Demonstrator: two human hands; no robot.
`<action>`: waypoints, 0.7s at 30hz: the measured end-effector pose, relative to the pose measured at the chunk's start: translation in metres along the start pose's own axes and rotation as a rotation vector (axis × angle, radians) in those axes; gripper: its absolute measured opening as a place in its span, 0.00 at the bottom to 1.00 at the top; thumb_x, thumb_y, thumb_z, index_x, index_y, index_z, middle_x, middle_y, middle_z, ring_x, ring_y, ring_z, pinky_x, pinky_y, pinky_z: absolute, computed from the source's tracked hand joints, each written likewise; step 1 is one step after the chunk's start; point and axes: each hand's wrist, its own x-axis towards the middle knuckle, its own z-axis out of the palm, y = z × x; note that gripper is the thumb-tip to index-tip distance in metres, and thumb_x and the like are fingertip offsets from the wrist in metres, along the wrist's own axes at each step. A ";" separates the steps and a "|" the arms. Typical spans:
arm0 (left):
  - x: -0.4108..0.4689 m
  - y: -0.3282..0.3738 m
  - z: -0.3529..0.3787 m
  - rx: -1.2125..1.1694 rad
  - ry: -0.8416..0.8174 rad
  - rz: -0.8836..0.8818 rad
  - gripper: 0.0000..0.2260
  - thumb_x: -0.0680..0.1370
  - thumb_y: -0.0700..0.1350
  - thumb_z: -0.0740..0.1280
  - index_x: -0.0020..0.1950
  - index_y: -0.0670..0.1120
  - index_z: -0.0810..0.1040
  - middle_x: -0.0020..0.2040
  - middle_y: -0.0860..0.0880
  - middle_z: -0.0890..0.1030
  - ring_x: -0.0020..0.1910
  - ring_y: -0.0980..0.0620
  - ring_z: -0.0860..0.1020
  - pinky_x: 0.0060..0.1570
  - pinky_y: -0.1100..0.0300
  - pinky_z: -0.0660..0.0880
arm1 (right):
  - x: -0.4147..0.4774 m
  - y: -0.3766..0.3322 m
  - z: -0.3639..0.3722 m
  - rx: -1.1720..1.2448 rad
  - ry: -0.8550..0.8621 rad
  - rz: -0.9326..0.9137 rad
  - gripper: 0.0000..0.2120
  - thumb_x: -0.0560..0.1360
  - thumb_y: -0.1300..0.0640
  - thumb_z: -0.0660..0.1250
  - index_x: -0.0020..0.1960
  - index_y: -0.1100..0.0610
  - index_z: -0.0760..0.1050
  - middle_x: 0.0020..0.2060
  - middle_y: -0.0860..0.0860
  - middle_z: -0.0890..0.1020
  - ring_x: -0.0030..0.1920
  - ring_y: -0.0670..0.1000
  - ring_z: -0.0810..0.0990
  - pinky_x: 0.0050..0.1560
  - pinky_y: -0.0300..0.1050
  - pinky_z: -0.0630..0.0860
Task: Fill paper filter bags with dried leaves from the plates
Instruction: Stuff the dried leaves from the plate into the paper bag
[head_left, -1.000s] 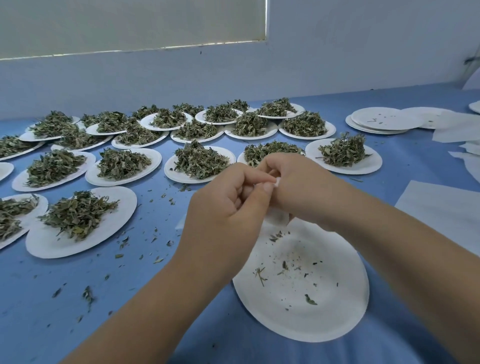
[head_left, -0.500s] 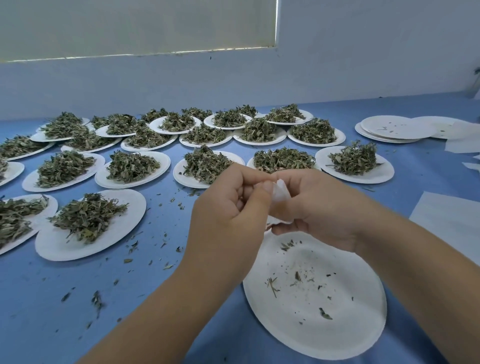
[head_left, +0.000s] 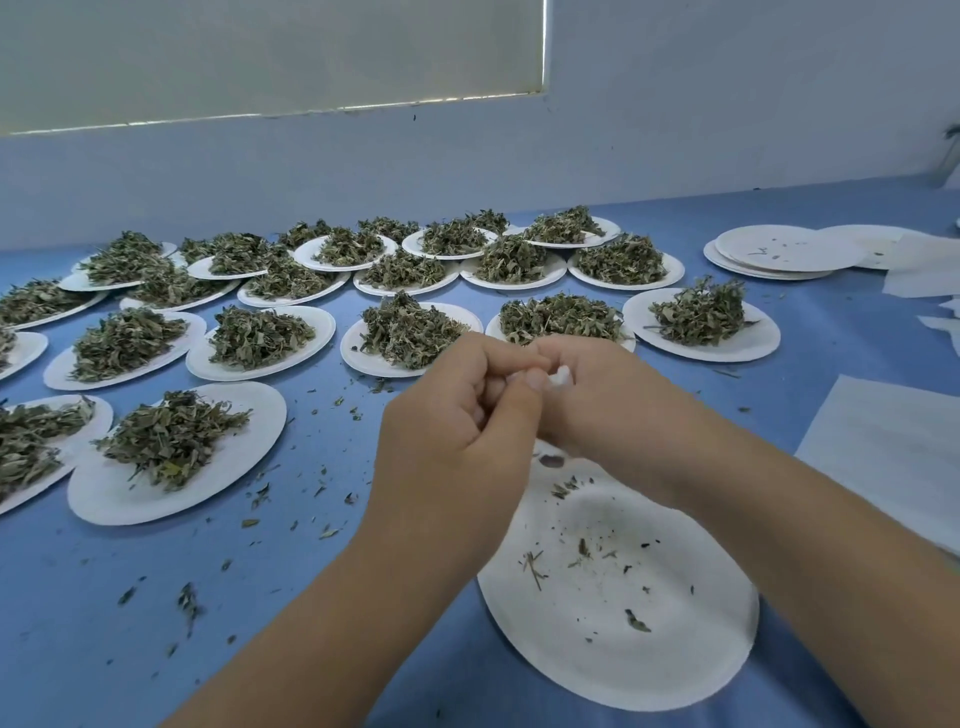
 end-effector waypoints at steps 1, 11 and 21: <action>0.001 0.000 -0.002 -0.009 0.009 -0.010 0.08 0.78 0.41 0.66 0.42 0.53 0.80 0.33 0.46 0.77 0.25 0.54 0.69 0.22 0.67 0.65 | -0.001 0.001 -0.005 0.112 -0.078 0.038 0.08 0.72 0.61 0.69 0.50 0.63 0.76 0.36 0.54 0.77 0.33 0.49 0.75 0.34 0.42 0.74; -0.004 0.000 0.005 0.014 -0.050 0.008 0.10 0.77 0.38 0.68 0.41 0.53 0.80 0.26 0.56 0.71 0.24 0.61 0.69 0.25 0.73 0.64 | 0.002 -0.005 0.008 -0.291 0.098 0.033 0.09 0.73 0.63 0.62 0.35 0.58 0.71 0.33 0.57 0.73 0.34 0.52 0.69 0.32 0.44 0.68; 0.004 -0.006 -0.001 0.035 0.033 0.012 0.08 0.78 0.42 0.67 0.42 0.54 0.80 0.34 0.46 0.79 0.31 0.46 0.74 0.27 0.57 0.71 | -0.003 -0.001 0.000 0.057 -0.057 -0.009 0.07 0.77 0.62 0.65 0.53 0.60 0.79 0.44 0.64 0.81 0.36 0.53 0.78 0.37 0.45 0.77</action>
